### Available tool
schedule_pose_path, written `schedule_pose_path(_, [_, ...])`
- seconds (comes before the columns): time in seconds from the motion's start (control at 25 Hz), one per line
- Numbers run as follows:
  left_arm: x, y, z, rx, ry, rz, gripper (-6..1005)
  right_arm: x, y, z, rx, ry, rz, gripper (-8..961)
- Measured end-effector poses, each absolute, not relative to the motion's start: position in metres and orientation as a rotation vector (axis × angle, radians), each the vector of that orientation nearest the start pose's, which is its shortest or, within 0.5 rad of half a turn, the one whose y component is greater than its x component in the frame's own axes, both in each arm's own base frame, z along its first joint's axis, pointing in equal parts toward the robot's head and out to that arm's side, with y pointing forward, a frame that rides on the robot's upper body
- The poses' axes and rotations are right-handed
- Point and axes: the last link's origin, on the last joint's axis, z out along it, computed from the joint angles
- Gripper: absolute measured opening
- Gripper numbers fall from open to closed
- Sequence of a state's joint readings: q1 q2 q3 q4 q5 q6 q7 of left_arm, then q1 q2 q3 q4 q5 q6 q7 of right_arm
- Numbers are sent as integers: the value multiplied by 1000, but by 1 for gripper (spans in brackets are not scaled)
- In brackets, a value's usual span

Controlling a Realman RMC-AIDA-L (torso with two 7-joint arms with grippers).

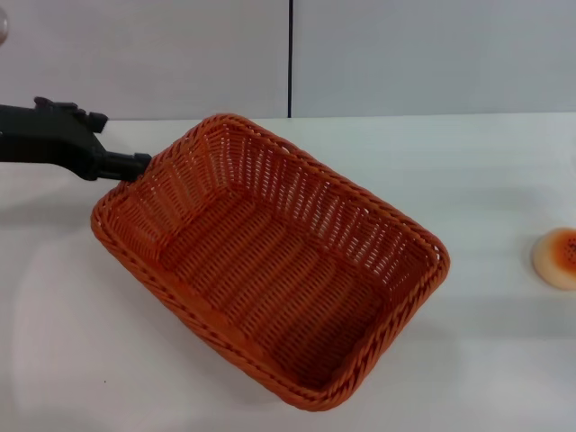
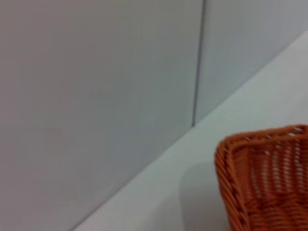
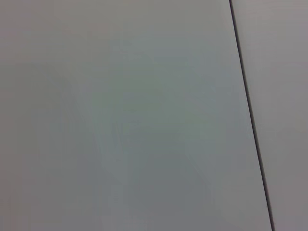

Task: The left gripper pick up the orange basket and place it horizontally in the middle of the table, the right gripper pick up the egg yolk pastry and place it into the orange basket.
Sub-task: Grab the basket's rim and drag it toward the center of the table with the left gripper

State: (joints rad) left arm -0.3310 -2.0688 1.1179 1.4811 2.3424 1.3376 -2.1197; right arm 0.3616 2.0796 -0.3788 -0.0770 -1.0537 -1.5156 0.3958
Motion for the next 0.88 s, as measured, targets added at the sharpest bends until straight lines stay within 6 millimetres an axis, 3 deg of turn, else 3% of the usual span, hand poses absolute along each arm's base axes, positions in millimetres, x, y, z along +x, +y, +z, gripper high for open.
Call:
schedule_pose_path(0.6, [-242,350,39,-2512,-730,90,831,346,290,45,-1448,424,910,562])
schedule_pose_path(0.64, [-243,350,26,-2538,-728,114,831,346,290,45,-1448,424,910,562])
schedule_pose_path(0.88, [-240,351,21,-2552,-720,123,830,345,292,46,-1448,420,911,562])
